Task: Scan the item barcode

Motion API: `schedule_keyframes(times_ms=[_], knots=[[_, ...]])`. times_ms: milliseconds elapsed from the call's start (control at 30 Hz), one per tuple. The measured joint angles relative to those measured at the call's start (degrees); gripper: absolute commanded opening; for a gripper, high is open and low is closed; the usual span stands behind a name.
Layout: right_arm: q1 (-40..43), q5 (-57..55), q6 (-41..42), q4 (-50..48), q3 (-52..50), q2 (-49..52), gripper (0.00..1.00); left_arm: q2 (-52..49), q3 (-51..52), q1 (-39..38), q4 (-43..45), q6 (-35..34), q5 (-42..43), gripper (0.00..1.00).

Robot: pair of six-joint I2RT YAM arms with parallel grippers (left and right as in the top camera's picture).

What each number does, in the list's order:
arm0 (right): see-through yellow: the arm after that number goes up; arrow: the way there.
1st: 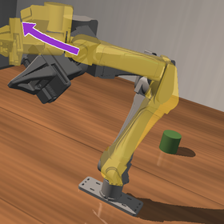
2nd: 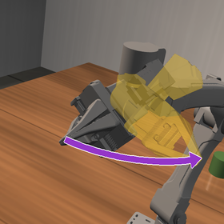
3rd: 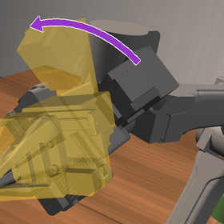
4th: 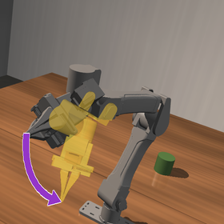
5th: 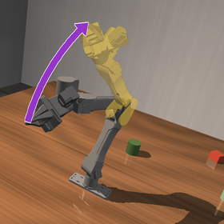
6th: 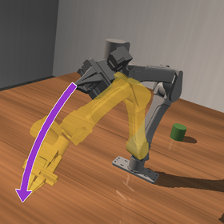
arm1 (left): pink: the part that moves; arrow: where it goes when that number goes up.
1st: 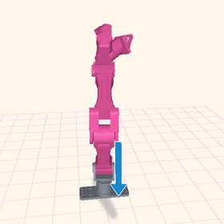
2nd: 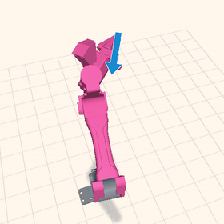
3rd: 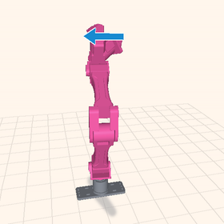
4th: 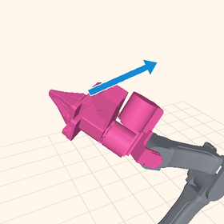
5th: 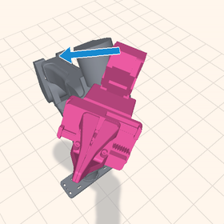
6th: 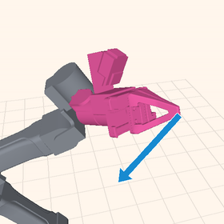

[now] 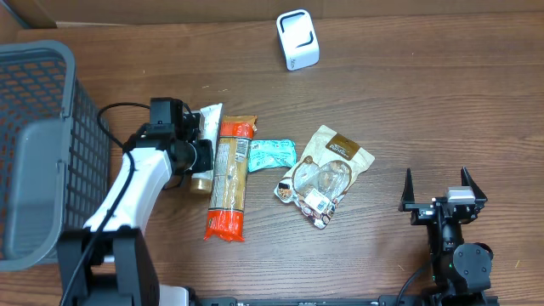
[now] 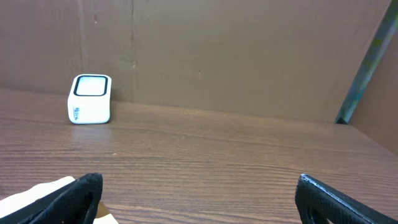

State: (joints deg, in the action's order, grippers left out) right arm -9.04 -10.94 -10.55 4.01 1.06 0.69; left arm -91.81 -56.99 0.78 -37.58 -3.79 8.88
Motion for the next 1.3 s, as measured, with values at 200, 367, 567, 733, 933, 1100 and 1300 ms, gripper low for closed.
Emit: schedule_keyframes(times_ms=[200, 367, 567, 733, 933, 1100, 1300], knots=[[0.0, 0.0, 0.0, 0.0, 0.0, 0.0, 1.0, -5.5, 0.4, 0.0, 1.1, 0.7, -0.6, 0.13], [0.0, 0.0, 0.0, 0.0, 0.0, 0.0, 1.0, -6.9, 0.4, 0.0, 0.5, 0.9, -0.1, 0.73], [0.0, 0.0, 0.0, 0.0, 0.0, 0.0, 1.0, -6.9, 0.4, 0.0, -0.8, 0.8, 0.6, 1.0], [0.0, 0.0, 0.0, 0.0, 0.0, 0.0, 1.0, -7.0, -2.3, 0.1, -6.3, 0.8, 1.4, 0.99], [0.0, 0.0, 0.0, 0.0, 0.0, 0.0, 1.0, -6.6, -13.4, 0.0, -14.7, 0.8, 1.8, 1.0], [0.0, 0.0, 0.0, 0.0, 0.0, 0.0, 1.0, -3.2, -22.5, 0.0, -19.8, 0.8, 2.0, 1.0], [0.0, 0.0, 0.0, 0.0, 0.0, 0.0, 1.0, 3.8, -32.9, 0.0, -24.8, 0.8, 0.3, 1.0]])
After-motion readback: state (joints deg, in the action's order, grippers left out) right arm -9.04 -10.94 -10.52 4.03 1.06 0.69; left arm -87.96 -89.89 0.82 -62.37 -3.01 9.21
